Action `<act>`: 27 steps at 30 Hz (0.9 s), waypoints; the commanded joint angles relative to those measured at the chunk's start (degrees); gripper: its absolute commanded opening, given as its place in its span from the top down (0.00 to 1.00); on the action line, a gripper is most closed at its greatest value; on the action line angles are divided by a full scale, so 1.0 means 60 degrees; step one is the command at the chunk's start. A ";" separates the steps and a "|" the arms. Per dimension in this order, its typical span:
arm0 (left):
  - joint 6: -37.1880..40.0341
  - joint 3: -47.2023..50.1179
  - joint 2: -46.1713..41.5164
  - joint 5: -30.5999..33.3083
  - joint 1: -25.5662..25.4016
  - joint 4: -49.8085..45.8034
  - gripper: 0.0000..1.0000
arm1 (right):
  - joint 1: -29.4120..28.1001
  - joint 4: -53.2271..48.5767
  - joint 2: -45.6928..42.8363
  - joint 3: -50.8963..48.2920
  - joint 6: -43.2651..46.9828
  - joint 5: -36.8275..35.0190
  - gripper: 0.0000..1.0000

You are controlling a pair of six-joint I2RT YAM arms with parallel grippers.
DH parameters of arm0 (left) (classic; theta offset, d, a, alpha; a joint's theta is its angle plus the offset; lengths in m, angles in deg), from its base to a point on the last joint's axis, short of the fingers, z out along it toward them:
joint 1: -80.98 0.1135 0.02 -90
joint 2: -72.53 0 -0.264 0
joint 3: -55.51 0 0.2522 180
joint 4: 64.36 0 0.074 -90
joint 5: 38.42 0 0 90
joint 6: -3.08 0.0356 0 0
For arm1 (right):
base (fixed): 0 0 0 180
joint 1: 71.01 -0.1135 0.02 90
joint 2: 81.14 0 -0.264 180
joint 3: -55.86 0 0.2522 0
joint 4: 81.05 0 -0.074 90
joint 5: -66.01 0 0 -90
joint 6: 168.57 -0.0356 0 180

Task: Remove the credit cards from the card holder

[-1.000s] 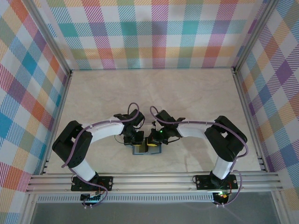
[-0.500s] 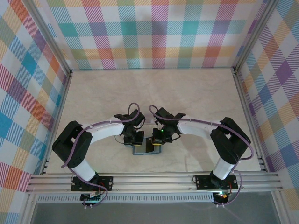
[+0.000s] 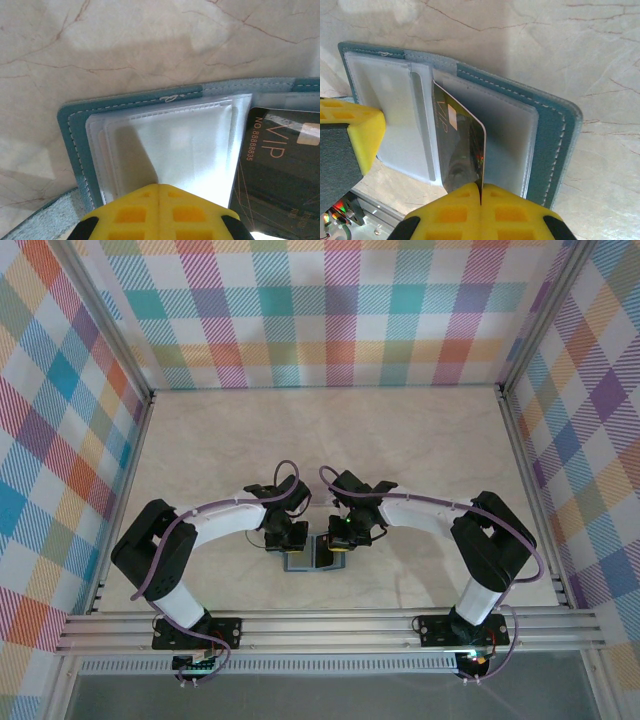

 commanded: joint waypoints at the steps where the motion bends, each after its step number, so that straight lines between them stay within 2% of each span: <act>1: 0.0129 0.0210 -0.0037 0.0410 -0.0079 -0.0808 1.00 | -0.0043 -0.0478 -0.0175 0.0219 0.0025 -0.0454 0.98; 15: 0.0130 0.0151 0.0005 0.0359 -0.0079 -0.0794 1.00 | -0.0052 -0.0815 -0.0276 0.0310 0.0156 -0.0743 0.98; 24: 0.0162 0.0054 -0.0018 0.0300 -0.0084 -0.0833 1.00 | -0.0065 0.0161 -0.0120 0.0131 -0.0148 0.0142 0.97; 27: 0.0173 0.0032 -0.0042 0.0272 -0.0091 -0.0852 1.00 | -0.0072 0.0723 -0.0023 0.0046 -0.0256 0.0591 0.93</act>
